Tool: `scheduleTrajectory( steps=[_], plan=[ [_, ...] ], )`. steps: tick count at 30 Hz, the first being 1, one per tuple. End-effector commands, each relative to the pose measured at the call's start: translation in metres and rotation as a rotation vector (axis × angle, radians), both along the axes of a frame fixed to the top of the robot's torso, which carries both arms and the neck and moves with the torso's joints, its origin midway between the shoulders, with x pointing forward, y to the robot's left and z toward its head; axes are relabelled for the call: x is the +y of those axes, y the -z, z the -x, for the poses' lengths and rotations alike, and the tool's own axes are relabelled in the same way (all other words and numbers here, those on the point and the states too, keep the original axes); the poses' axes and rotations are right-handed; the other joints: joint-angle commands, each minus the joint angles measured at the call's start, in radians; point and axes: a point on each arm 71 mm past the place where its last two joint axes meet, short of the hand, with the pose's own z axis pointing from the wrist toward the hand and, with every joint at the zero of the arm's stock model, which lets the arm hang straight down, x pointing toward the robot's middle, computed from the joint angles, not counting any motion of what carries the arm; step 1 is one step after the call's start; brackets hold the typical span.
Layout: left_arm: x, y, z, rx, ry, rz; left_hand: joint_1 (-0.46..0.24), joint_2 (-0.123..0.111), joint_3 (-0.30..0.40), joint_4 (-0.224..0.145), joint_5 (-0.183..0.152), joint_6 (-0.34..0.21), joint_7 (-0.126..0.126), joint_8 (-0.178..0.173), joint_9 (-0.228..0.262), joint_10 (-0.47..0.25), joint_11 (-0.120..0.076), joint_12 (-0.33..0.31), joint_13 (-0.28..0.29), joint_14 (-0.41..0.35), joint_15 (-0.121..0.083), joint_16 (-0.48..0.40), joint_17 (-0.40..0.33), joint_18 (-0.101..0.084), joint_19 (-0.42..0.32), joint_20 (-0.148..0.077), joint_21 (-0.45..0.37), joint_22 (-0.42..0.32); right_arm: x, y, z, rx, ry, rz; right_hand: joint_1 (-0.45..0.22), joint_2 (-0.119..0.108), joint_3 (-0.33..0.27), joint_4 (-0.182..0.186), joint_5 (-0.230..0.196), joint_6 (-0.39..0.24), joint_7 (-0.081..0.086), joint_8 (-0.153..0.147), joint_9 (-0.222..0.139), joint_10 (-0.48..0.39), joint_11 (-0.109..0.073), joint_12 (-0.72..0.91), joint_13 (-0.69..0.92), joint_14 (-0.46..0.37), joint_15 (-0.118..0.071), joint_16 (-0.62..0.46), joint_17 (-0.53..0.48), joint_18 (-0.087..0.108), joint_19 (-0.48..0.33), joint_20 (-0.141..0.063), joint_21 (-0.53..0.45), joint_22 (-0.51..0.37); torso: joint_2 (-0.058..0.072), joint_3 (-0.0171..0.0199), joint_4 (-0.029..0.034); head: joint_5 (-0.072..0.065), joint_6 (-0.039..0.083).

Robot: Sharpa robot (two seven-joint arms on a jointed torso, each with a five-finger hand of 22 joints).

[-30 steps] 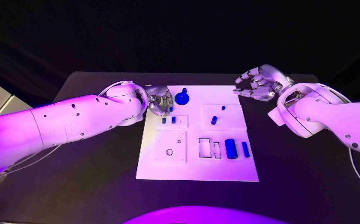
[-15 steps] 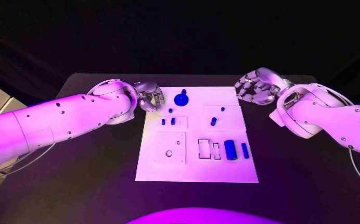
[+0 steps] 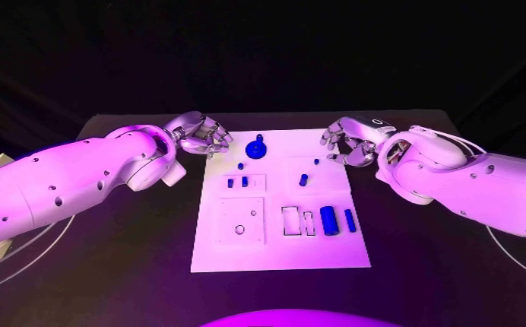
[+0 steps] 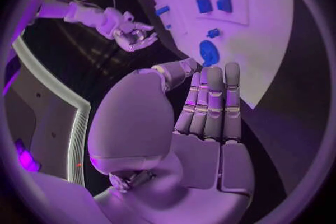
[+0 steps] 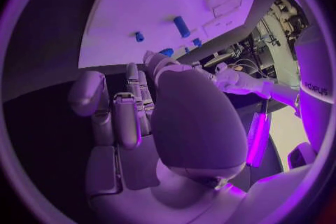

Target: Assemble the parts on the task board

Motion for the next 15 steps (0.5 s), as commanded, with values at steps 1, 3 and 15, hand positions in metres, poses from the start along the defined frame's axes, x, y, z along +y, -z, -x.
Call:
scheduleTrajectory(
  steps=[1,3,15],
  plan=[
    [-0.003,-0.011,0.003,0.040,0.006,0.361,-0.003,0.010,-0.018,0.005,-0.001,-0.004,0.003,-0.007,-0.001,-0.011,0.001,0.009,0.001,-0.013,0.001,-0.021,-0.012,0.012,-0.010,0.002,-0.020,-0.013,0.007,0.007,0.000,-0.040,-0.040,0.154,-0.002,-0.008,0.004,-0.001,-0.006,-0.007,-0.004,-0.007,-0.002,-0.007,0.004,-0.010,-0.012,0.043,0.005,0.007,0.003,0.011,0.007,-0.002,0.003,0.002,0.000,-0.0008,0.0008,-0.007,0.002],
    [-0.002,-0.012,0.004,0.047,0.001,0.406,-0.002,0.011,-0.024,0.006,-0.001,-0.004,0.003,-0.007,-0.001,-0.013,0.002,0.012,0.001,-0.016,0.002,-0.028,-0.017,0.012,-0.010,0.003,-0.029,-0.019,0.011,0.010,-0.001,-0.050,-0.039,0.174,-0.004,-0.008,0.003,0.000,-0.008,-0.007,-0.004,-0.008,-0.002,-0.007,0.004,-0.014,-0.018,0.044,0.004,0.010,0.008,0.010,0.009,-0.003,0.010,0.006,0.000,0.0000,-0.0005,-0.006,0.002],
    [-0.002,-0.018,0.011,0.054,-0.001,0.519,0.005,0.015,-0.032,0.003,-0.001,0.001,0.004,-0.005,0.000,-0.012,0.002,0.018,0.001,-0.021,0.002,-0.039,-0.023,0.012,-0.010,0.003,-0.040,-0.026,0.025,0.021,-0.007,-0.052,-0.042,0.226,-0.007,0.001,0.007,0.000,-0.009,0.003,-0.005,-0.008,-0.002,-0.007,0.004,-0.030,-0.044,0.046,0.005,0.012,0.010,0.008,0.018,-0.003,0.022,0.016,0.001,-0.0029,0.0054,-0.016,0.001]
  ],
)
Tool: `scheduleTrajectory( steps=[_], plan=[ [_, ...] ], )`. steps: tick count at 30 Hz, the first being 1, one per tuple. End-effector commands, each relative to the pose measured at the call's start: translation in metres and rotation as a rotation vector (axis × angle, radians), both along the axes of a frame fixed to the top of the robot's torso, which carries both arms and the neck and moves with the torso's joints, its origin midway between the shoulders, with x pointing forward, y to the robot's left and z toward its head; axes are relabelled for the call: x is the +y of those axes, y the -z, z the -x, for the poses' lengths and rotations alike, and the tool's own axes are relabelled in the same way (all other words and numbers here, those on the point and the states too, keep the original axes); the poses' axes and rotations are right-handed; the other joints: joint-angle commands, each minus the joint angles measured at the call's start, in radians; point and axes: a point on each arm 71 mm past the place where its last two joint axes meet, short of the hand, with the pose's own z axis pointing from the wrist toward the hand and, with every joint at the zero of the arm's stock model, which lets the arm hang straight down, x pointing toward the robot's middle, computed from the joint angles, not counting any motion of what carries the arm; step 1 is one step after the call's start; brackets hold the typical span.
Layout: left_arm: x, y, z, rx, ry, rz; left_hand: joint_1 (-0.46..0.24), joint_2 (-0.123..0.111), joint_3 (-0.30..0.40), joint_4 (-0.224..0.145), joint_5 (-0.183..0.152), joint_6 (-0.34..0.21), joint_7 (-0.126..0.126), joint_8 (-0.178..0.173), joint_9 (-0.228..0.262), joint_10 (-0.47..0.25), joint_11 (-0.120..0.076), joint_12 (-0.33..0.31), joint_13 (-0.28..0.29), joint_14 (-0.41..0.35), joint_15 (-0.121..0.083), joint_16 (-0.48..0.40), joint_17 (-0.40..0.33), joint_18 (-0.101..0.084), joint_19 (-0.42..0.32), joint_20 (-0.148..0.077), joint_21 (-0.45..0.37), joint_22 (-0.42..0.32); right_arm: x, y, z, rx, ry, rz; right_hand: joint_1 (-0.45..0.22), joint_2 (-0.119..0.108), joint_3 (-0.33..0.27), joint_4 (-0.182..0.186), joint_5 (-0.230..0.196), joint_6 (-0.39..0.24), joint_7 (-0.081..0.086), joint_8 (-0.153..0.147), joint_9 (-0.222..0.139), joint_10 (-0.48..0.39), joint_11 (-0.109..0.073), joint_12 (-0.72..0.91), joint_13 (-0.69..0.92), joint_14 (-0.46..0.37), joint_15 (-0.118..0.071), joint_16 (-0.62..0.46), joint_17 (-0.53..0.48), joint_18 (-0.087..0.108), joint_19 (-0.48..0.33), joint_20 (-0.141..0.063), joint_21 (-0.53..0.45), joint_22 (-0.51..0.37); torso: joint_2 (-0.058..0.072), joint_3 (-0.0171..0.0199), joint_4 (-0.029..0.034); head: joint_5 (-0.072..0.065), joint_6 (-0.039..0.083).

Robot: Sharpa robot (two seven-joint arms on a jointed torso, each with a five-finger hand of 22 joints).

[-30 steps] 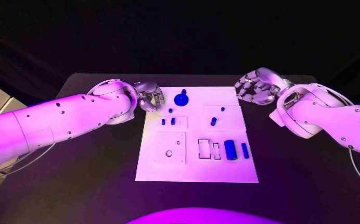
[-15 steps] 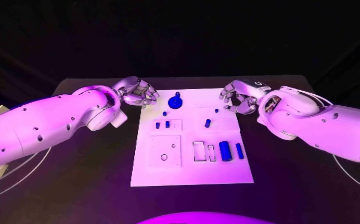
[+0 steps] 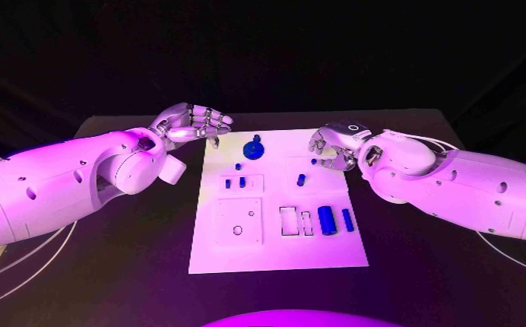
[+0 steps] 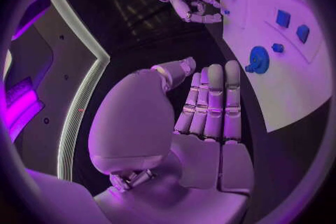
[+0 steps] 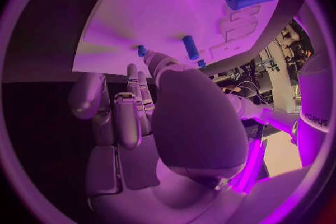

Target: Assemble the parts on the task board

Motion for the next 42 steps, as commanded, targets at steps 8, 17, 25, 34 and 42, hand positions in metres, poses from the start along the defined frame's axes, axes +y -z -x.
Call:
scheduleTrajectory(
  steps=[8,17,25,34,42],
  plan=[
    [0.000,-0.007,0.002,-0.001,-0.013,0.145,0.002,0.012,-0.009,0.003,-0.001,0.002,0.004,-0.001,0.000,-0.005,0.003,0.006,0.001,-0.009,0.000,-0.009,-0.003,0.012,-0.006,-0.001,-0.006,-0.003,0.005,0.012,-0.004,0.018,-0.001,0.085,-0.006,0.012,0.021,-0.001,0.002,0.020,-0.005,0.000,0.001,0.020,-0.007,-0.012,-0.021,0.048,0.003,0.006,0.003,0.006,0.012,-0.002,0.010,0.007,0.000,0.0000,0.0004,-0.005,-0.003],
    [0.002,-0.007,0.002,0.004,-0.025,0.155,0.003,0.013,-0.011,0.002,0.000,0.001,0.005,-0.001,0.000,-0.005,0.004,0.007,0.001,-0.010,0.001,-0.012,-0.004,0.012,-0.006,-0.001,-0.009,-0.004,0.006,0.020,-0.004,0.060,-0.006,0.112,-0.007,0.034,0.075,-0.011,-0.046,0.059,-0.014,0.012,0.008,0.076,-0.014,-0.026,-0.058,0.049,-0.002,0.006,0.002,0.004,0.017,-0.006,0.020,0.020,-0.001,0.0007,0.0001,-0.002,-0.011],
    [0.004,-0.007,0.002,0.008,-0.036,0.156,0.003,0.013,-0.012,0.002,0.000,0.000,0.006,-0.002,0.000,-0.006,0.004,0.008,0.001,-0.010,0.001,-0.013,-0.005,0.012,-0.005,-0.001,-0.010,-0.005,0.009,0.024,-0.003,0.070,-0.013,0.112,-0.007,0.049,0.101,-0.030,-0.044,0.084,-0.017,0.024,0.016,0.108,-0.018,-0.033,-0.070,0.050,-0.005,0.007,0.004,0.001,0.023,-0.009,0.036,0.033,-0.001,0.0014,-0.0004,-0.003,-0.011],
    [0.005,-0.006,0.002,0.010,-0.039,0.156,0.005,0.014,-0.013,0.001,0.000,-0.002,0.007,-0.004,-0.001,-0.008,0.005,0.008,0.000,-0.010,0.001,-0.015,-0.006,0.012,-0.004,0.000,-0.012,-0.007,0.016,0.030,0.000,0.081,-0.024,0.104,-0.011,0.064,0.117,-0.044,-0.047,0.095,-0.018,0.030,0.022,0.125,-0.019,-0.038,-0.076,0.049,-0.006,0.005,-0.001,-0.002,0.028,-0.011,0.051,0.044,-0.001,0.0012,0.0003,-0.001,-0.013],
    [0.006,-0.006,0.001,0.014,-0.042,0.153,0.016,0.016,-0.014,-0.005,0.000,-0.004,0.008,-0.005,-0.001,-0.010,0.006,0.009,-0.001,-0.009,0.001,-0.019,-0.009,0.012,-0.002,-0.001,-0.014,-0.008,0.017,0.030,0.000,0.061,-0.002,0.086,-0.009,0.089,0.153,-0.079,-0.061,0.105,-0.015,0.040,0.035,0.149,-0.019,-0.050,-0.086,0.050,-0.008,0.005,-0.003,-0.008,0.042,-0.012,0.090,0.070,-0.001,0.0005,-0.0001,0.000,-0.016]
  ],
)
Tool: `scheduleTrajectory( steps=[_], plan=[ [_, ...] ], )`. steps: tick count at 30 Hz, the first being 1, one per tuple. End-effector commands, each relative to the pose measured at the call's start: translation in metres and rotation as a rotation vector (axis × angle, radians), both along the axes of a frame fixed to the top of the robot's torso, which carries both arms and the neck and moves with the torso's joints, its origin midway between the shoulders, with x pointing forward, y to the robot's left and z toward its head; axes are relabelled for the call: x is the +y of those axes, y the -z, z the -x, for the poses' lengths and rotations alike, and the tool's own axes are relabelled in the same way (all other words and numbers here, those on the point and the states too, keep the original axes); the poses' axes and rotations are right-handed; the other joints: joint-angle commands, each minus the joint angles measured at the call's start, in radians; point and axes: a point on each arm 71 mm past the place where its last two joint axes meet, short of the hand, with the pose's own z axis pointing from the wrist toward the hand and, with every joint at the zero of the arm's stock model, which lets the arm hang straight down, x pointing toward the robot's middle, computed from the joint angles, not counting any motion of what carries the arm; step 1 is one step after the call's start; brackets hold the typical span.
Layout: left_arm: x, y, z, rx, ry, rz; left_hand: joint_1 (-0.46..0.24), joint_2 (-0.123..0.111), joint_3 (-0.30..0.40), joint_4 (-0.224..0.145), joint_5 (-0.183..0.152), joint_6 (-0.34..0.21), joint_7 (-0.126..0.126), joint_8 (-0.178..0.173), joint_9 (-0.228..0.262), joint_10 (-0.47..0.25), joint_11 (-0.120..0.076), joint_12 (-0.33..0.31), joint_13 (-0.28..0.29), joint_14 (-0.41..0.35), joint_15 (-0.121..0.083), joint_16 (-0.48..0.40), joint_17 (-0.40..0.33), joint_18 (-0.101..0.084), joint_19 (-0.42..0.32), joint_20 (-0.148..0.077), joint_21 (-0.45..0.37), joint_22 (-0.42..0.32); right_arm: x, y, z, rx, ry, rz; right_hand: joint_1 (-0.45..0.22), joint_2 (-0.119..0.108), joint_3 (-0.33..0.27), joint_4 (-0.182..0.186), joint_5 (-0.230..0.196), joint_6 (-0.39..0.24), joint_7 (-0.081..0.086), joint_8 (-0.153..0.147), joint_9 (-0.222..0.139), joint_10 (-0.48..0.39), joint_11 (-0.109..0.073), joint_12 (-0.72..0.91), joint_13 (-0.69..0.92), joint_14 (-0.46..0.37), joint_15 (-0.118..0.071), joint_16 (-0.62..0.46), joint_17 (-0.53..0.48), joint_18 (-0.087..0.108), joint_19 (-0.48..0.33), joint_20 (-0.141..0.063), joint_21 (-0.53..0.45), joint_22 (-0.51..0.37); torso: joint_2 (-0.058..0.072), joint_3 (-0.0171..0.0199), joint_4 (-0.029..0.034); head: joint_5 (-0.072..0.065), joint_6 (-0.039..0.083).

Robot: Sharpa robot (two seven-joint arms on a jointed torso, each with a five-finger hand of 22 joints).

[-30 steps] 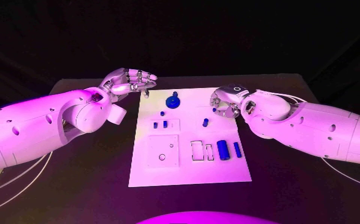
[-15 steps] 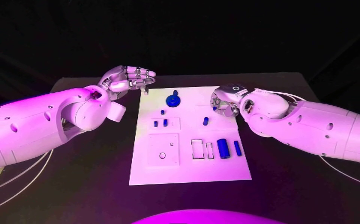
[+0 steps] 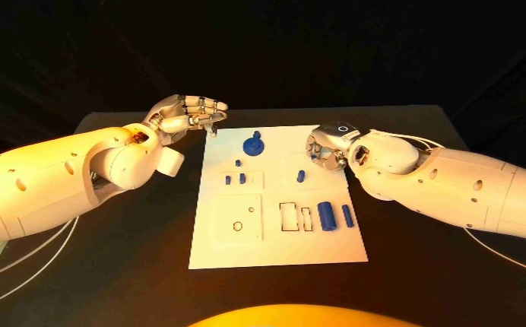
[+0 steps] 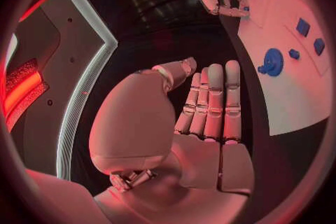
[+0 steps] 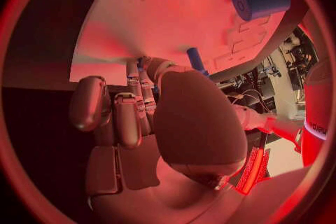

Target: Assemble the parts on the task board

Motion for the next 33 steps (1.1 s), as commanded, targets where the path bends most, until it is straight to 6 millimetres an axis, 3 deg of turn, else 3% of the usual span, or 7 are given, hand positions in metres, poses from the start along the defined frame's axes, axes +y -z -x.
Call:
scheduleTrajectory(
  steps=[1,10,26,33],
  plan=[
    [0.000,-0.001,0.000,-0.005,0.002,0.014,0.006,0.006,-0.002,-0.004,0.000,0.000,0.004,-0.005,-0.001,-0.006,0.002,0.006,-0.001,-0.006,-0.003,-0.004,-0.002,0.015,-0.002,-0.001,-0.003,-0.001,0.003,0.011,0.006,0.027,-0.005,0.013,0.010,0.020,0.021,-0.017,-0.006,0.008,0.003,0.005,0.007,0.012,0.000,-0.006,-0.003,0.052,-0.006,0.002,-0.001,-0.009,0.007,0.000,0.015,0.024,0.000,0.0001,-0.0002,0.000,-0.002],
    [0.001,-0.001,-0.001,-0.003,-0.001,0.012,0.007,0.005,-0.003,-0.006,0.000,-0.002,0.005,-0.006,-0.002,-0.008,0.003,0.006,-0.001,-0.006,-0.002,-0.006,-0.003,0.015,-0.001,-0.001,-0.004,-0.001,0.001,0.003,0.008,-0.038,0.001,-0.055,-0.013,0.014,0.082,-0.077,0.035,0.010,0.010,0.013,0.027,0.032,0.001,-0.012,-0.016,0.051,-0.007,-0.001,-0.012,-0.017,0.019,0.000,0.060,0.057,-0.001,0.0006,-0.0010,0.001,-0.003],
    [0.005,0.000,-0.003,-0.004,-0.012,0.008,0.007,0.004,-0.004,-0.005,0.000,-0.003,0.006,-0.007,-0.002,-0.009,0.004,0.006,-0.002,-0.006,-0.002,-0.007,-0.003,0.015,-0.001,-0.001,-0.004,-0.001,-0.007,-0.029,0.018,-0.165,-0.024,-0.252,-0.041,0.015,0.098,-0.093,0.014,0.013,0.008,0.019,0.039,0.038,0.000,-0.013,-0.022,0.052,-0.008,0.002,-0.010,-0.020,0.024,0.001,0.080,0.071,-0.001,0.0004,-0.0019,0.005,0.000],
    [0.004,0.000,-0.003,-0.004,-0.009,0.009,0.006,0.004,-0.006,-0.005,0.001,-0.005,0.007,-0.009,-0.003,-0.011,0.005,0.005,-0.003,-0.006,-0.001,-0.008,-0.004,0.014,0.000,-0.001,-0.004,-0.002,0.000,-0.037,0.031,-0.150,-0.056,-0.312,-0.041,0.015,0.099,-0.095,0.013,0.013,0.008,0.019,0.040,0.038,0.000,-0.013,-0.023,0.052,-0.009,0.003,-0.007,-0.021,0.025,0.001,0.084,0.074,0.000,0.0009,-0.0014,0.017,0.003]
  ],
)
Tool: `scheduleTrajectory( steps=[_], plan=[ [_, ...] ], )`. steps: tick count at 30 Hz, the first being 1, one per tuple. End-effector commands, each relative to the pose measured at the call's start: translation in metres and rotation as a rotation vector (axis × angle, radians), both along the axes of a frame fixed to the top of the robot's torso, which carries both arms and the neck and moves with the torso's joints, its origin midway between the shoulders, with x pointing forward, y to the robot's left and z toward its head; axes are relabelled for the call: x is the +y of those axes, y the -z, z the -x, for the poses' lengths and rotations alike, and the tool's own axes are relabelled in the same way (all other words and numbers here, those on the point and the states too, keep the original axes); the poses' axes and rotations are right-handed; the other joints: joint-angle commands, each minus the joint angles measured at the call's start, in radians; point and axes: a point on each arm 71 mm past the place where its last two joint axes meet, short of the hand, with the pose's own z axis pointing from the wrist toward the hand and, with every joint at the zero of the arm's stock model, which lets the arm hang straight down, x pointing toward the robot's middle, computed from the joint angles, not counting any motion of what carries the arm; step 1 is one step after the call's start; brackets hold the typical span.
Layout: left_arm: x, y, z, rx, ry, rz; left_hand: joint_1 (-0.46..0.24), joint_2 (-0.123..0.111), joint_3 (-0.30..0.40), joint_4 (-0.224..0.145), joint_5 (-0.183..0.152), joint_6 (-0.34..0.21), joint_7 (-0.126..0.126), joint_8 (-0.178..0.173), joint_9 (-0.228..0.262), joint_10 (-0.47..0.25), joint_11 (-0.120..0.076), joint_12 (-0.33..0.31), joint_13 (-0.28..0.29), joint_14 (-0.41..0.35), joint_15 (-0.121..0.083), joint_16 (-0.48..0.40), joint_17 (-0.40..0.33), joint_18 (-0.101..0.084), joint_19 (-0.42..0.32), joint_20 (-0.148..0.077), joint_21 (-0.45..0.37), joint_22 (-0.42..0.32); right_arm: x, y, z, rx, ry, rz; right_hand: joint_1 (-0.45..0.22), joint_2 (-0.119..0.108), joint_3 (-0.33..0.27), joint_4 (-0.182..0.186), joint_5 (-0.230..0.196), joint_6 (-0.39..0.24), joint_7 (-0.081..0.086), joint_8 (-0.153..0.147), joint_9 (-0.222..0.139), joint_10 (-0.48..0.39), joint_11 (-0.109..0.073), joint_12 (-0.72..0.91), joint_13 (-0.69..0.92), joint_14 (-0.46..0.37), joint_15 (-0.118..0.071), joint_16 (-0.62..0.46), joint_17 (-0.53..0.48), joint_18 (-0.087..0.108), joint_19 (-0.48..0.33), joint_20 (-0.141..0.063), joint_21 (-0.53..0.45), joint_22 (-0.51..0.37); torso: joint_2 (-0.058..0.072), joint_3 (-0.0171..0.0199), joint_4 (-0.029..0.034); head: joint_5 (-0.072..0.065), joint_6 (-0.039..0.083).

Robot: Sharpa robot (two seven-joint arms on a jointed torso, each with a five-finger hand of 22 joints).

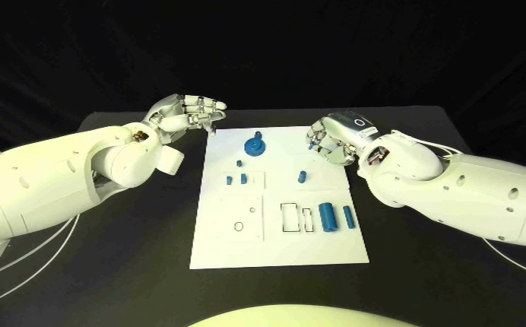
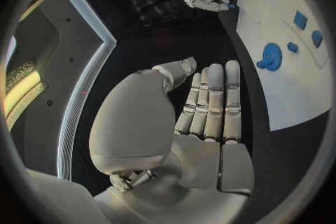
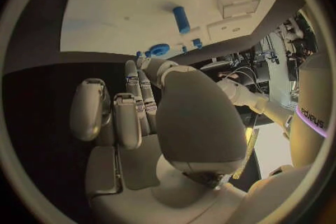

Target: Assemble the parts on the task board

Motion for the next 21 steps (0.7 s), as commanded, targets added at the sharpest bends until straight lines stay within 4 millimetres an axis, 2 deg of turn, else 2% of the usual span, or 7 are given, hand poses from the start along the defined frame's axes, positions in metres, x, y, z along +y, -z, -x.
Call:
scheduleTrajectory(
  steps=[1,4,15,21],
  plan=[
    [-0.002,-0.001,0.000,-0.006,0.010,0.014,0.006,0.004,-0.003,-0.002,0.001,-0.001,0.004,-0.005,-0.002,-0.008,0.001,0.005,-0.001,-0.006,-0.001,-0.004,-0.002,0.015,0.000,-0.001,-0.004,-0.002,0.008,-0.005,0.008,-0.006,-0.039,-0.066,-0.009,0.000,0.006,-0.002,-0.005,0.007,0.001,0.004,0.002,0.020,-0.010,-0.001,0.001,0.054,-0.008,0.003,0.001,-0.021,0.007,-0.003,0.007,0.074,0.001,0.0007,-0.0001,0.010,0.002],
    [-0.004,-0.001,0.000,-0.006,0.013,0.015,0.006,0.004,-0.003,-0.002,0.001,-0.001,0.004,-0.005,-0.002,-0.008,0.001,0.005,-0.001,-0.006,-0.001,-0.004,-0.002,0.015,0.000,-0.001,-0.004,-0.002,0.020,-0.004,0.016,0.013,-0.072,-0.075,-0.009,0.000,0.007,-0.002,-0.005,0.007,0.001,0.004,0.002,0.020,-0.010,-0.001,0.001,0.054,-0.008,0.003,0.001,-0.021,0.007,-0.002,0.007,0.074,0.000,0.0006,-0.0012,0.018,0.001],
    [-0.011,-0.001,0.000,-0.003,0.026,0.025,0.006,0.004,-0.004,-0.002,0.001,-0.002,0.004,-0.006,-0.002,-0.009,0.002,0.005,-0.002,-0.006,-0.001,-0.005,-0.002,0.014,0.000,0.000,-0.005,-0.002,0.075,0.010,0.053,0.091,-0.237,-0.054,-0.009,0.000,0.008,-0.006,-0.004,0.007,0.001,0.004,0.003,0.020,-0.010,-0.001,0.000,0.053,-0.009,0.003,-0.001,-0.021,0.008,-0.002,0.010,0.076,-0.001,-0.0013,0.0022,0.068,-0.007],
    [-0.013,-0.001,-0.001,-0.002,0.026,0.030,0.006,0.004,-0.005,-0.002,0.001,-0.003,0.004,-0.006,-0.002,-0.010,0.002,0.005,-0.002,-0.006,0.000,-0.005,-0.003,0.014,0.000,0.000,-0.005,-0.002,0.096,0.027,0.066,0.138,-0.288,-0.021,-0.010,0.000,0.009,-0.007,-0.003,0.007,0.001,0.004,0.004,0.020,-0.010,-0.001,0.000,0.053,-0.009,0.002,-0.002,-0.021,0.009,-0.002,0.011,0.077,0.000,-0.0023,0.0029,0.083,-0.011]
  ],
)
